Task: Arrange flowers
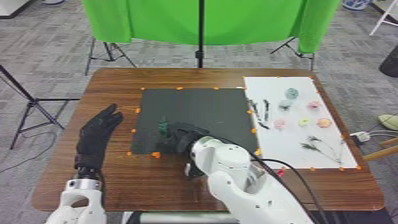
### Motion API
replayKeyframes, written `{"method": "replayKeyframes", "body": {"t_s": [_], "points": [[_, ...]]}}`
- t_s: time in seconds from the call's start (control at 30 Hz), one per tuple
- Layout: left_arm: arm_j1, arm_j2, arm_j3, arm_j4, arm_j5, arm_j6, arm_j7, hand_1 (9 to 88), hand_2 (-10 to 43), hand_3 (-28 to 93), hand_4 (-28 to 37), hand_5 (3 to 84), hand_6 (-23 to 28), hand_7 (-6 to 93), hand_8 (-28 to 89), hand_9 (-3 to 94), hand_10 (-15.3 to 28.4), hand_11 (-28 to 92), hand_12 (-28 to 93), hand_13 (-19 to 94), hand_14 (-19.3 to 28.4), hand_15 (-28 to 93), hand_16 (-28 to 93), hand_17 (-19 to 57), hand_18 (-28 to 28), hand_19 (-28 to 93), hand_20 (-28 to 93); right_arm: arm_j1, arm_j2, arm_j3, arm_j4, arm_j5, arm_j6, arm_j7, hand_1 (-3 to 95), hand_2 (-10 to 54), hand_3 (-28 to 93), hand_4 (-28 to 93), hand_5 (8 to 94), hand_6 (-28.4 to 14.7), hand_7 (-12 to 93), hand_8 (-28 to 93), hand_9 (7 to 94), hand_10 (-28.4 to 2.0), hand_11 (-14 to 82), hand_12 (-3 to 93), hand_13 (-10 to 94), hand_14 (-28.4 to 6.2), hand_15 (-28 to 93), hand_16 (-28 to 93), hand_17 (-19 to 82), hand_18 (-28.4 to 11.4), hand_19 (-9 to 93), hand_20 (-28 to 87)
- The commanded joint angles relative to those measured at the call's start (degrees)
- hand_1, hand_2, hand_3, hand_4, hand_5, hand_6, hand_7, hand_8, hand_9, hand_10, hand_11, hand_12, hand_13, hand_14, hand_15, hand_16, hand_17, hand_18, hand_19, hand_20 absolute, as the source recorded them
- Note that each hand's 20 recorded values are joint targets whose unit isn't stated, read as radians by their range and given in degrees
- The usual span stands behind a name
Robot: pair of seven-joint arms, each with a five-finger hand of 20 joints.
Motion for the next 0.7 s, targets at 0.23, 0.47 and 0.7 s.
{"method": "replayKeyframes", "body": {"t_s": [0.23, 0.47, 0.7], "points": [[0.9, -1.21, -0.05, 0.03, 0.07, -0.05, -0.31, 22.9, -6.6, 69, -19.7, 46.2, 2.2, 10.7, -6, 44.2, 12.9, 14, 12, 35, 15.5, 10, 3, 8.0, 11.1, 2, 21, -1.8, -2.5, -0.1, -0.1, 2.8, -0.6, -1.2, 22.5, 15.9, 59, -6, 77.3, -5.5, 16, -6, 88.6, -14.0, 40.6, 27.3, 94, -4.7, 59, 27, 73, -7.2, 93, 43], [1.9, -1.16, -1.04, -0.55, -0.16, 0.8, -0.24, 22.9, -6.6, 69, -19.6, 46.3, 2.2, 10.6, -6, 44.2, 12.9, 14, 12, 35, 15.5, 10, 3, 8.0, 11.1, 2, 21, -1.7, 2.0, 4.3, -6.7, 16.1, 2.4, 2.7, 22.4, 13.9, 59, -6, 77.6, -4.9, 18, -5, 88.5, -13.9, 40.7, 27.3, 94, -4.6, 58, 27, 72, -7.3, 93, 43], [1.9, -1.23, -1.32, -1.08, 0.34, 0.94, 0.2, 23.0, -6.6, 69, -19.7, 46.3, 2.2, 10.6, -6, 44.3, 12.9, 14, 12, 35, 15.5, 10, 3, 8.0, 11.1, 2, 21, -9.0, 10.8, 18.1, -17.6, 17.6, 7.2, -0.2, 25.9, 7.5, 59, -6, 74.8, -4.8, 20, -4, 84.2, -15.1, 37.5, 27.5, 91, -5.9, 54, 30, 67, -9.4, 93, 43]]}}
